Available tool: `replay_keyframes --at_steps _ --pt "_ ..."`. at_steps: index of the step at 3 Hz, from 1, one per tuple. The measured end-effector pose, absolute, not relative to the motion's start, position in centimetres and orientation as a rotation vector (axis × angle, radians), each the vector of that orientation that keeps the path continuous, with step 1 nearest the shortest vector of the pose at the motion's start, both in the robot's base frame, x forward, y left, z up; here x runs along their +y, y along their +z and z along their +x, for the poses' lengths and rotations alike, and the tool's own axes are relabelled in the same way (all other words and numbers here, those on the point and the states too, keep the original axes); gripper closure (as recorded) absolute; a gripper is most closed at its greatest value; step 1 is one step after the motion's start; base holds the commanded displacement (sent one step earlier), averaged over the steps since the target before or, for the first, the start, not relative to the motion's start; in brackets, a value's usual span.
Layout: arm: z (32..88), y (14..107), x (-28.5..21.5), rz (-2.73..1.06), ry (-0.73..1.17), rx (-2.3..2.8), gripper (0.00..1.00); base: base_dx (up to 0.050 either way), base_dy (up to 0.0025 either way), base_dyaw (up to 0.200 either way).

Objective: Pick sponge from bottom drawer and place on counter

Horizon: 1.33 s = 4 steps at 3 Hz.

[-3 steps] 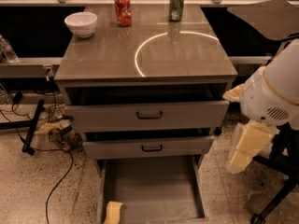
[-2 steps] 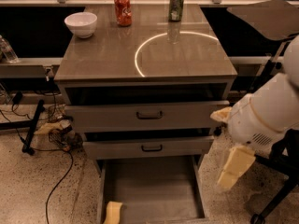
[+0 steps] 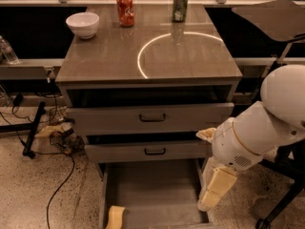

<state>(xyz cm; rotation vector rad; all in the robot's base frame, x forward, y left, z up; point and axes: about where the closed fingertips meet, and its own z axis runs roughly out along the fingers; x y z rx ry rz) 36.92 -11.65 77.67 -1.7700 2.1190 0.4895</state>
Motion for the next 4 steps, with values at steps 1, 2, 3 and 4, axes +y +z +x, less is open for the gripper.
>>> replay_keyframes --at_steps 1,2,3,4 --pt "38.7 73.5 -9.2 -1.683 0.576 2.1 0.0 0.0 0.0 0.0" --pt "40.7 69.5 -6.9 -1.617 0.644 2.076 0.0 0.0 0.0 0.0" --pt "43.0 63.3 -4.7 -1.537 0.708 2.05 0.0 0.0 0.0 0.0" --pt "44.8 59.0 -3.2 -1.485 0.695 2.039 0.0 0.0 0.0 0.0"
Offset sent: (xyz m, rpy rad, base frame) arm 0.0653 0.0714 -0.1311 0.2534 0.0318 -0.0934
